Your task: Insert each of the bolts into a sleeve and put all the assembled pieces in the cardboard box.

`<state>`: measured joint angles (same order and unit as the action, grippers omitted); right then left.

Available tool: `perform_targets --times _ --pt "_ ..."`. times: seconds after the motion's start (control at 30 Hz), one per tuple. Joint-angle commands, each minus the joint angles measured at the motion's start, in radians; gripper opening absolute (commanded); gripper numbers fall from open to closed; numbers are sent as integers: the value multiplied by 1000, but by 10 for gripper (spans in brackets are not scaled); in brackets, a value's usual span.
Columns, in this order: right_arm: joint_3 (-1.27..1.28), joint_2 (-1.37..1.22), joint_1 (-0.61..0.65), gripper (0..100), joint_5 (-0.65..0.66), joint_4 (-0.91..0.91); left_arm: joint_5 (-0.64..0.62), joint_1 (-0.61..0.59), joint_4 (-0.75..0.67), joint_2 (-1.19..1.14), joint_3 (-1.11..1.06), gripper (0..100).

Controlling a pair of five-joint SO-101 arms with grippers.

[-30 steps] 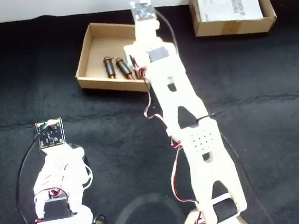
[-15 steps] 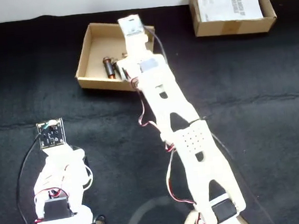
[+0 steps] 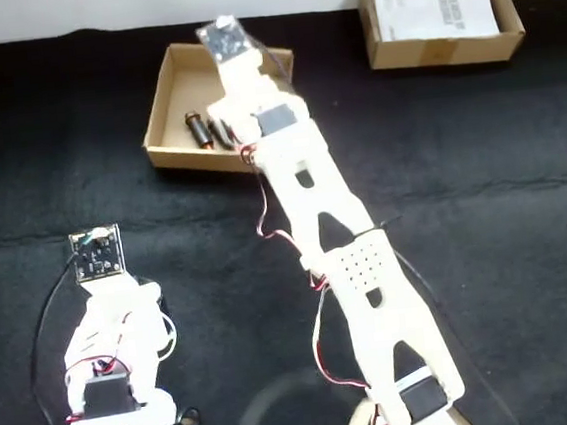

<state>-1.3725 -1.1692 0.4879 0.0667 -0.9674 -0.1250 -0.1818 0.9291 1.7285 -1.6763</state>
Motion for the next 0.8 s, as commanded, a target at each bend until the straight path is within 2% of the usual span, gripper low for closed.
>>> perform_targets --times 0.0,0.13,0.33,0.43,0.77 --pt "-196 24 2 167 9 -47 -3 -8 -3 -1 -24 9" --pt "-414 31 10 167 6 -236 -3 -8 -3 -1 -24 9" --pt "-401 272 15 167 5 -653 -3 -8 -17 -2 -24 9" --pt "-401 390 30 167 5 -805 -3 -8 -15 -2 -24 9" --pt "-392 789 -8 166 -80 -800 -3 -8 -11 -2 -24 9"
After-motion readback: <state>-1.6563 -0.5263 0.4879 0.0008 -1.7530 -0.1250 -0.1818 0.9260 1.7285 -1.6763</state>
